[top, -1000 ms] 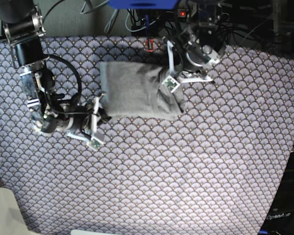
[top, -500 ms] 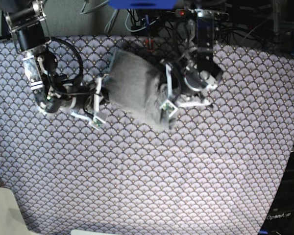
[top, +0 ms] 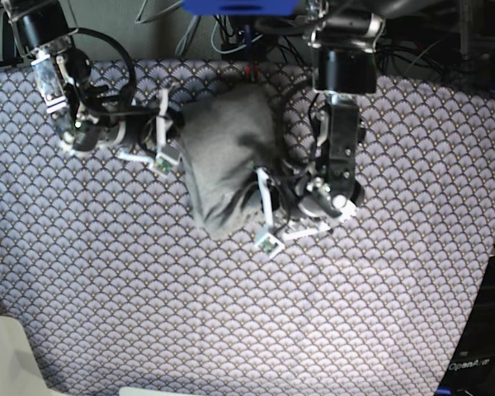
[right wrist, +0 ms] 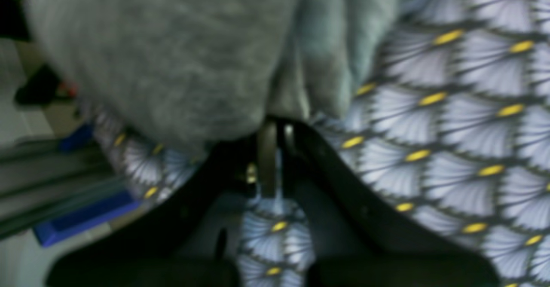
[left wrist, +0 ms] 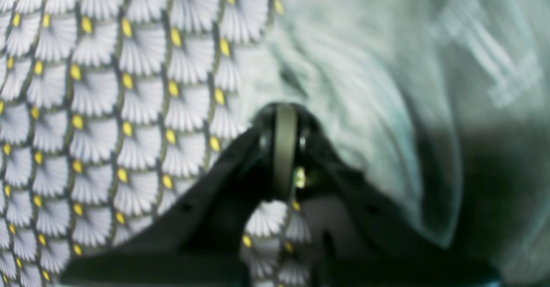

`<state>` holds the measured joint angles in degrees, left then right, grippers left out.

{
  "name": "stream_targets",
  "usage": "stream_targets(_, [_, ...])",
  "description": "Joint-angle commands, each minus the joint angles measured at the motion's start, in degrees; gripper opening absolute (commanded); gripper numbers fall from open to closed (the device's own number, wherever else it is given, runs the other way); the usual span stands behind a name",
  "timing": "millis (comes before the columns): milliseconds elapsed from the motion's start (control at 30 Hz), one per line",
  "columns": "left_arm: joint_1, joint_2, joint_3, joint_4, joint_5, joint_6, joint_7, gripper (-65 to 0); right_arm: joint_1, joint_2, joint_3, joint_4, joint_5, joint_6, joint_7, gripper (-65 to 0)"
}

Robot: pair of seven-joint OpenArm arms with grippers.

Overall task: Fold the T-shirt properly
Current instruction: 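Grasp the bundle with both grippers and rotate it upright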

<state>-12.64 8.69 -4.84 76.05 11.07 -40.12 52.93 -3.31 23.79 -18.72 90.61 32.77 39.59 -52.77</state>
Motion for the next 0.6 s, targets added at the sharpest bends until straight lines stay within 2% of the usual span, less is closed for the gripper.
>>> stream_targets(0, [-2.0,0.3,0.0,0.1,-1.4,0.1,-0.8,-65.0,-0.5,0.3,0.0,1.6,0.2,0.4,-0.6,-65.0])
stream_targets(200, [-3.0,0.3,0.0,0.2,-3.6,0.1,-0.9,-65.0,-1.2,0.3,0.3,2.4,0.1,0.4,-0.6,-65.0])
stream_targets(267, [-3.0,0.3,-0.1,0.2,-3.6,0.1,-0.9,-65.0,-1.2,1.5,0.3,2.4,0.1,0.4,-0.6,-65.0])
stream_targets(400, [-3.0,0.3,-3.7,0.2,-3.7,0.1,-0.9,-65.0,-1.2,1.9,0.4,2.6,0.2,0.4,-1.1,-65.0])
stream_targets(567, [-3.8,0.3,-5.0,1.2,-3.8,0.1,-0.9,-65.0,-2.9,1.9,0.3,2.7,0.2,0.4,-0.7,-65.0])
